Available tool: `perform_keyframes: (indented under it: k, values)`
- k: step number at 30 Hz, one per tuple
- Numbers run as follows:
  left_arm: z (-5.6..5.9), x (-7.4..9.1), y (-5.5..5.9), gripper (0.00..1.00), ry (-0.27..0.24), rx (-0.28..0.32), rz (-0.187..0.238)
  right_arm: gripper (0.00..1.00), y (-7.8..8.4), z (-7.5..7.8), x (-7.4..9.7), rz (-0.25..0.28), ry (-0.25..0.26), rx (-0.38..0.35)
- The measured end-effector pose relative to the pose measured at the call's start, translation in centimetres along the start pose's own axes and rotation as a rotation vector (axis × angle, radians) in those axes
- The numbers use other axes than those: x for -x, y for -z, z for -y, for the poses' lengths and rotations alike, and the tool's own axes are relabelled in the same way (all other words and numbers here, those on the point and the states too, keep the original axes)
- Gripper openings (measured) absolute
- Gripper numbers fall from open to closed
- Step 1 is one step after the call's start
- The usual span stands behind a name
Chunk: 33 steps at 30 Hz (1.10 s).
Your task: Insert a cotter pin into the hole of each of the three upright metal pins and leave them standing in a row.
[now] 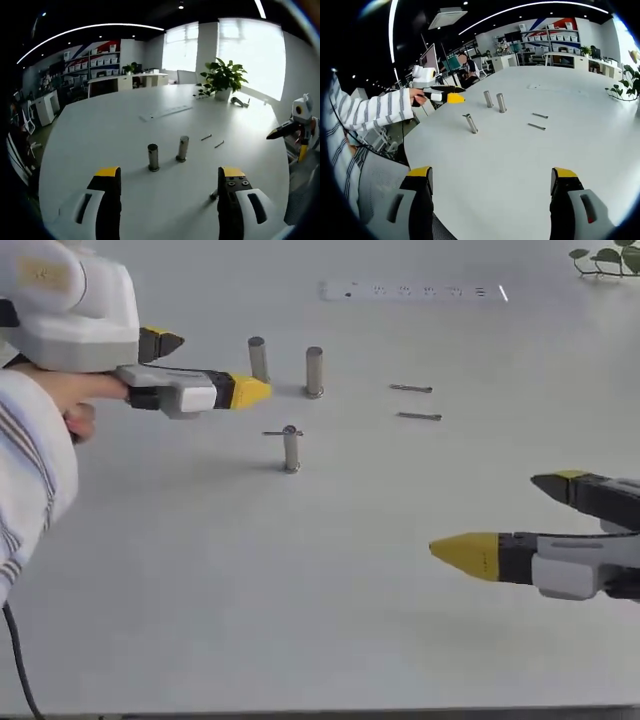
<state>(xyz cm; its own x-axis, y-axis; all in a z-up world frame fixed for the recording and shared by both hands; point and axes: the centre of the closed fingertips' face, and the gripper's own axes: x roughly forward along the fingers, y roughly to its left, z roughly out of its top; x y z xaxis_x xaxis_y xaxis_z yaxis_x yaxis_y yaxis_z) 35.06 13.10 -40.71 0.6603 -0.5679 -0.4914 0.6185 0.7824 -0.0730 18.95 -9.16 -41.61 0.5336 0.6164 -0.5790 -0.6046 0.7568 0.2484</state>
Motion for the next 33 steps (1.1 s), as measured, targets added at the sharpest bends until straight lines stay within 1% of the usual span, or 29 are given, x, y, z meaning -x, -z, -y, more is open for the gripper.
perform_keyframes:
  k: [1,4,7,8,12,14,15,17,19,20,23,25,26,27,29,33]
  values:
    - [-0.1,-0.2,0.2,0.75,-0.004,-0.002,-0.014,0.97,0.0,0.0,0.0,-0.002,0.003,-0.001]
    - [-1.0,-1.6,0.3,0.72,-0.007,-0.004,-0.016,0.97,0.0,0.1,0.0,-0.002,0.007,-0.002]
    - [-1.6,-3.0,0.9,0.64,0.002,0.017,-0.026,0.97,-0.1,0.1,-0.1,-0.001,0.008,-0.007]
    - [-2.1,-3.7,1.2,0.6,0.003,0.032,-0.031,0.97,-0.1,0.2,-0.2,-0.003,0.009,-0.008]
    - [-3.0,-5.3,1.6,0.52,-0.003,0.046,-0.032,0.97,0.1,0.2,-0.2,-0.009,0.012,-0.012]
    - [-3.6,-6.3,1.5,0.47,-0.003,0.063,-0.029,0.97,0.2,0.3,-0.1,-0.013,0.015,-0.014]
    - [-3.6,-6.7,1.2,0.46,0.007,0.072,-0.018,0.97,0.2,0.5,-0.1,-0.014,0.019,-0.017]
    - [-3.6,-7.2,1.0,0.43,0.011,0.068,-0.011,0.97,0.3,0.7,-0.1,-0.014,0.024,-0.023]
    - [-3.5,-7.7,0.8,0.41,0.016,0.06,-0.013,0.96,0.4,0.9,0.0,-0.014,0.031,-0.03]
    - [-3.2,-8.0,0.8,0.4,0.021,0.057,-0.016,0.96,0.4,1.0,0.0,-0.016,0.032,-0.033]
    - [-3.2,-8.6,0.7,0.36,0.022,0.042,-0.015,0.96,0.6,1.3,0.1,-0.017,0.041,-0.05]
    - [-3.2,-9.0,0.8,0.31,0.021,0.031,-0.027,0.96,0.7,1.3,0.1,-0.014,0.044,-0.061]
    - [-3.2,-9.2,1.1,0.28,0.021,0.007,-0.043,0.96,0.7,1.3,0.1,-0.012,0.045,-0.067]
    - [-3.3,-9.3,1.2,0.26,0.018,-0.003,-0.048,0.96,0.7,1.3,0.2,-0.01,0.044,-0.071]
    - [-3.3,-9.5,1.3,0.24,0.014,-0.002,-0.046,0.95,0.8,1.4,0.2,-0.013,0.044,-0.078]
    - [-3.3,-9.5,0.9,0.19,0.001,0.006,-0.026,0.94,1.3,1.6,0.1,-0.022,0.044,-0.09]
